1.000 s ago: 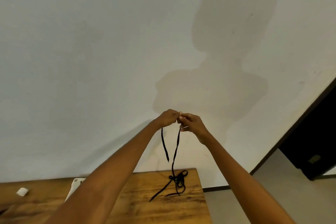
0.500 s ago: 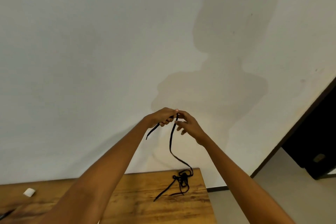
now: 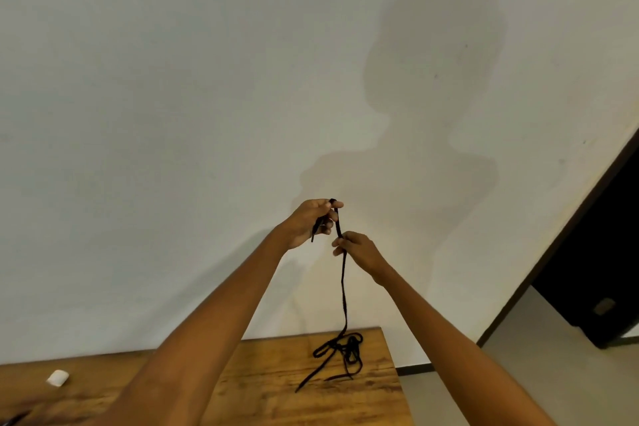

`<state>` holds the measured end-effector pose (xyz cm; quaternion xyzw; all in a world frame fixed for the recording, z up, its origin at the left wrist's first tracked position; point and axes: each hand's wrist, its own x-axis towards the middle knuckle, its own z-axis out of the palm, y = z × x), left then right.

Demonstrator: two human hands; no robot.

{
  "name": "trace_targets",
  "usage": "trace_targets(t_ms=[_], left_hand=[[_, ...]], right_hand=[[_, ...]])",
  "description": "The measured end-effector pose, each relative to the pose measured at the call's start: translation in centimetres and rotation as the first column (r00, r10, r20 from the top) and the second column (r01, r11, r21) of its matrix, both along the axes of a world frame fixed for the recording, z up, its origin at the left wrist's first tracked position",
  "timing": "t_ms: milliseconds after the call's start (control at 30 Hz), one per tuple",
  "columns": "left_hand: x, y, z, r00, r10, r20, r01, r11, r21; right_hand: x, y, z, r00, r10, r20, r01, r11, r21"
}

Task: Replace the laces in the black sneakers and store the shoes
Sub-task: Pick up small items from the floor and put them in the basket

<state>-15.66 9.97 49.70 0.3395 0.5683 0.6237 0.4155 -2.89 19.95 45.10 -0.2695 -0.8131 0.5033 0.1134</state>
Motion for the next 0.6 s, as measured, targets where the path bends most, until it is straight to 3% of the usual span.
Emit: trace_targets(t_ms=[67,167,267,400,600], left_hand=[[0.3,0.0,0.1,0.996,0.013,0.083,-0.020,0.997,0.081],[0.7,0.2,0.2,0.988,0.076,0.132,-0.093,0.987,0.129],[0.8,0.0,0.2,0.990,0.143,-0.019,-0.141,0.987,0.073],[1.2,-0.6,0.9,0.951,0.131,-0.280,-0.129,0.991,0.027],[2.7,-1.4,3.6,0.977,0.038,-0.211,-0.016,0.994,0.106]], right_hand=[[-0.1,-1.0,0.6,0.998,0.039,-0.049,-0.041,0.997,-0.058],[-0.2,-2.4,2.1,0.986,0.168,-0.020,-0.167,0.985,0.046],[-0.1,-3.3,4.1,0.970,0.245,0.010,-0.242,0.950,0.197],[0.2,-2.5,8.0,0.979,0.128,-0.156,-0.077,0.952,0.295],[0.7,0.1,13.5,0.925,-0.022,-0.378,0.101,0.977,0.190]])
